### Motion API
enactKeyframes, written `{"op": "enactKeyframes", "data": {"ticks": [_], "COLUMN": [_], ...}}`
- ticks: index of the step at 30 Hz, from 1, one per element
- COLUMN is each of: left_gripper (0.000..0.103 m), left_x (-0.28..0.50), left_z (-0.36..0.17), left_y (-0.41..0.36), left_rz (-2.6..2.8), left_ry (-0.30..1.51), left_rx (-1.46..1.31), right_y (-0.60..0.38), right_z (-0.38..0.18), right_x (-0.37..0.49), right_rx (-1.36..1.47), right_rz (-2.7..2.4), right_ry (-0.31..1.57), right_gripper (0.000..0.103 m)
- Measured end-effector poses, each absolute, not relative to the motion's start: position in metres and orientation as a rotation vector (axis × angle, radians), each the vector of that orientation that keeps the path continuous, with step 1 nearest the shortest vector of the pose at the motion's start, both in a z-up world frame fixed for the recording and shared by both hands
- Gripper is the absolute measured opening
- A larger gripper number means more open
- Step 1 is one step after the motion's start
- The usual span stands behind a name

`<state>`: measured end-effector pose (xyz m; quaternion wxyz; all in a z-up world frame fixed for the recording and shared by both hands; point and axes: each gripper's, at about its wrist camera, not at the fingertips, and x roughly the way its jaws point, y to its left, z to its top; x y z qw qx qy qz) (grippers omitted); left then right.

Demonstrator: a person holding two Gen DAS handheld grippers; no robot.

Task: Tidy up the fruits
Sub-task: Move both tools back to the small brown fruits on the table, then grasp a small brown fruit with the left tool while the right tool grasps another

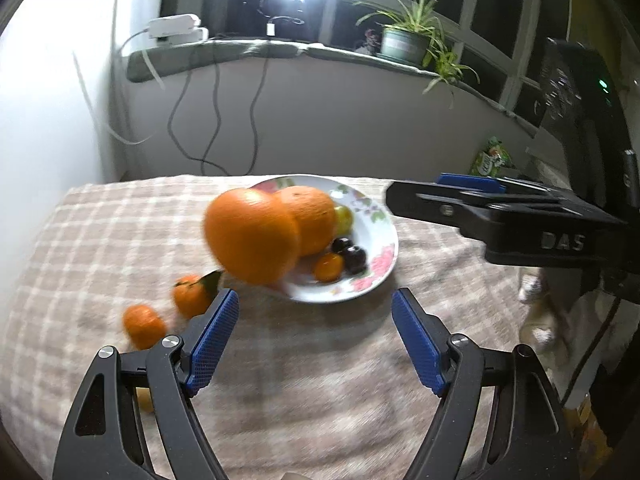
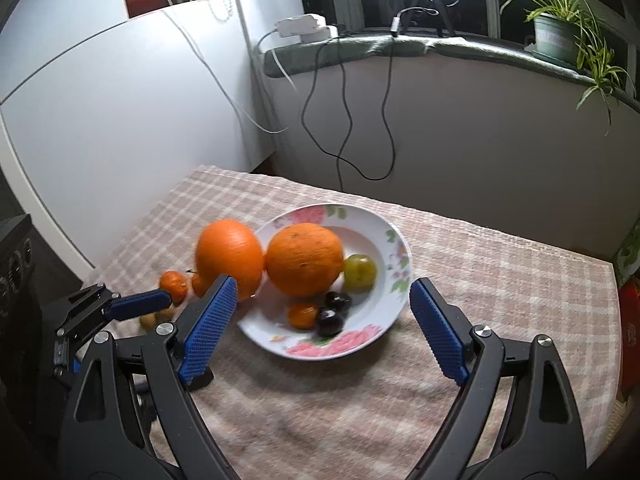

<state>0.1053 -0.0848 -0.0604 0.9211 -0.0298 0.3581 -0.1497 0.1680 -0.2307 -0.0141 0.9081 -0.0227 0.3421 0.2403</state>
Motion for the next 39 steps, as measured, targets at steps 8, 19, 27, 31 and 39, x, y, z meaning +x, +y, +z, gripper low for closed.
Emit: {"op": "enactKeyframes", "data": {"ticks": [8,19,27,31,39], "left_gripper": [0.079,0.079,0.069,0.056,0.044], "left_x": [0.086,0.063,0.053,0.056,0.065], "left_z": [-0.06,-0.08,-0.096,-0.103,-0.116], "left_y": [-0.052,0.0,0.024,0.026,0.03], "left_rz": [-0.258,-0.179,-0.162,-0.19,-0.21], "left_ry": [0.727,0.761,0.783,0.796,0.822], "left_rx": [-0.076,-0.11,-0.158,-0.17,-0.204], "right_y": [-0.209,-0.167,-0.13,-0.112,-0.085], "right_z": [-0.006,-0.009,-0.026,-0.039,-0.071], "right_x": [0.142,0.117,0.111,0.116,0.139], "right_rx": [-0.045,-0.075,-0.088,-0.058,0.006], "right_rz": [0.566,0.694,0.787,0.822,0.821], "right_ry": [0.687,0.7,0.745,0.797,0.948], "right_gripper": [0.09,0.09,0.09,0.085,0.055]}}
